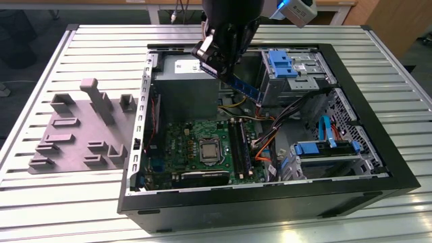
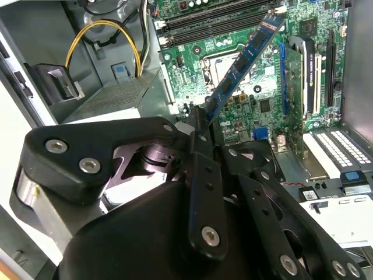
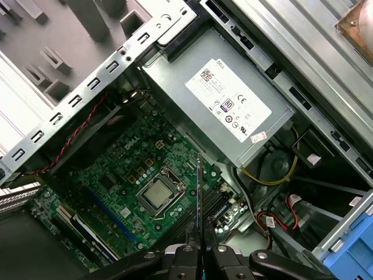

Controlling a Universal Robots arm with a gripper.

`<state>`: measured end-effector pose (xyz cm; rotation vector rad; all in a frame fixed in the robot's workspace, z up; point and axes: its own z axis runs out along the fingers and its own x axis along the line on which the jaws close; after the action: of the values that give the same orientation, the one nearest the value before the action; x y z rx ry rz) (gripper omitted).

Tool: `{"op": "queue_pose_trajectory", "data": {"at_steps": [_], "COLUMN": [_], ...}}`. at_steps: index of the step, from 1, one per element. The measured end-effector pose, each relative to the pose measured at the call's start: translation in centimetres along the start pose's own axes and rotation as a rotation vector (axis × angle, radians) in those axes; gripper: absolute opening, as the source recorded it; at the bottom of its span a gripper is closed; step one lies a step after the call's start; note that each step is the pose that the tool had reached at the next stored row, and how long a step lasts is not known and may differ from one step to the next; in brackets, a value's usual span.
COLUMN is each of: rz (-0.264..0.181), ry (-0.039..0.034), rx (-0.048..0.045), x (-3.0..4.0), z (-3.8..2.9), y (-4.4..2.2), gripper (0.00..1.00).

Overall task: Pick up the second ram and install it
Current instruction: 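Insert the second ram into the second slot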

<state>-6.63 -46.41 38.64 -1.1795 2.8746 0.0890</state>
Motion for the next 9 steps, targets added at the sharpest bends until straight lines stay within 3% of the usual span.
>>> {"op": "queue_pose_trajectory", "data": {"at_steps": [9], "rz": [0.025], "ry": [-0.0010], "rx": [0.0013], "x": [0.00], "z": [0.00], "y": [0.00], "gripper": [0.14]}}
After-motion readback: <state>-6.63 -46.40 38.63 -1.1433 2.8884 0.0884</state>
